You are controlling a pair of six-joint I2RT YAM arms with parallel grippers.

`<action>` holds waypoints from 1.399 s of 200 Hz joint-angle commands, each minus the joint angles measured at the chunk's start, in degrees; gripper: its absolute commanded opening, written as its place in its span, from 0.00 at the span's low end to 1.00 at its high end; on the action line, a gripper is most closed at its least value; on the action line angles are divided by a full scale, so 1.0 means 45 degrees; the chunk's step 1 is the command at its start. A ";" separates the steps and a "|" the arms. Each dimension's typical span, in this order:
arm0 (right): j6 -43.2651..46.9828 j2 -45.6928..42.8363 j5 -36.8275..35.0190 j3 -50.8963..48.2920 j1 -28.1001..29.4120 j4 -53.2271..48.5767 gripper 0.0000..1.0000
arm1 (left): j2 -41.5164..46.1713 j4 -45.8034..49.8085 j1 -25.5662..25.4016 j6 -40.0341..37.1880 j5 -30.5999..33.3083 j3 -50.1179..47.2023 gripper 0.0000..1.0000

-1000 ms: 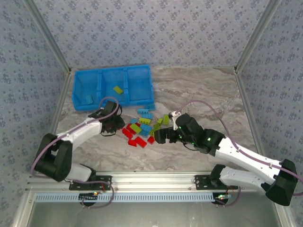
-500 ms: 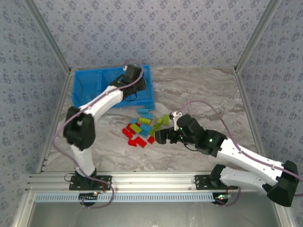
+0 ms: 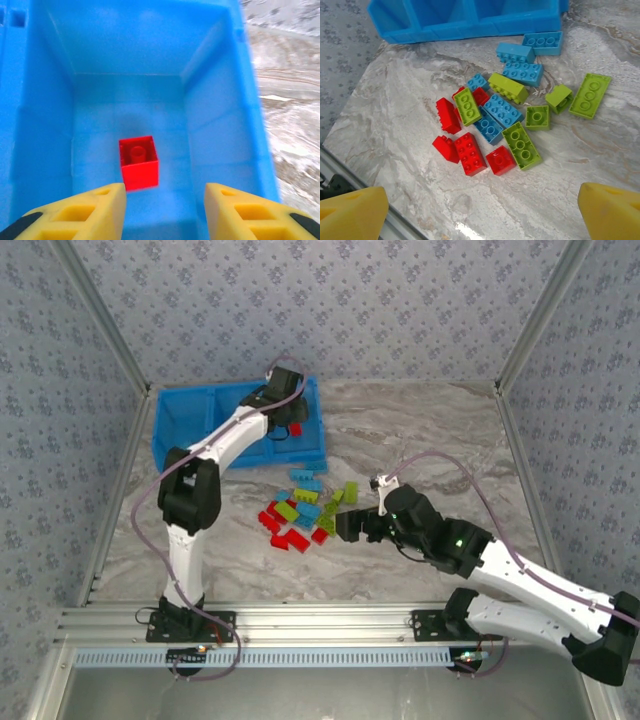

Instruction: Sort the legos into containers by color

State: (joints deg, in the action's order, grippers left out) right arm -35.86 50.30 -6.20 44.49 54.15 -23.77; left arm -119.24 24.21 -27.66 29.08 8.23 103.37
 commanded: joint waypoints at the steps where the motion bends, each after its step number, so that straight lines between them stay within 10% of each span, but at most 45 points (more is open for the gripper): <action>1: -0.0301 0.0227 -0.0635 -0.0199 -0.0063 0.0111 1.00 | 0.2518 -0.0150 -0.0445 -0.0448 -0.0304 -0.1308 0.45; 73: -0.1604 0.4391 -0.0845 0.1140 -0.2433 -0.0245 0.98 | 1.1457 0.0782 -0.3524 -0.5361 -0.0094 -0.7469 0.59; 114: -0.1867 0.7788 -0.0980 0.2489 -0.3596 0.0578 0.76 | 1.3843 0.3172 -0.4657 -1.0155 -0.1243 -0.8929 0.77; 164: -0.3016 1.1416 -0.1681 0.4441 -0.3847 0.0386 0.75 | 1.5316 0.2397 -0.5133 -1.4682 -0.3607 -1.2421 0.87; 280: -0.3228 1.2402 -0.1395 0.4290 -0.4160 0.0445 0.39 | 1.7872 0.1055 -0.4878 -1.6847 -0.3709 -1.5216 0.97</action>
State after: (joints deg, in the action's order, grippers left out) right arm -48.71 109.01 -12.71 67.55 36.10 -20.71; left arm -39.99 32.08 -50.43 -44.23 -6.90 36.27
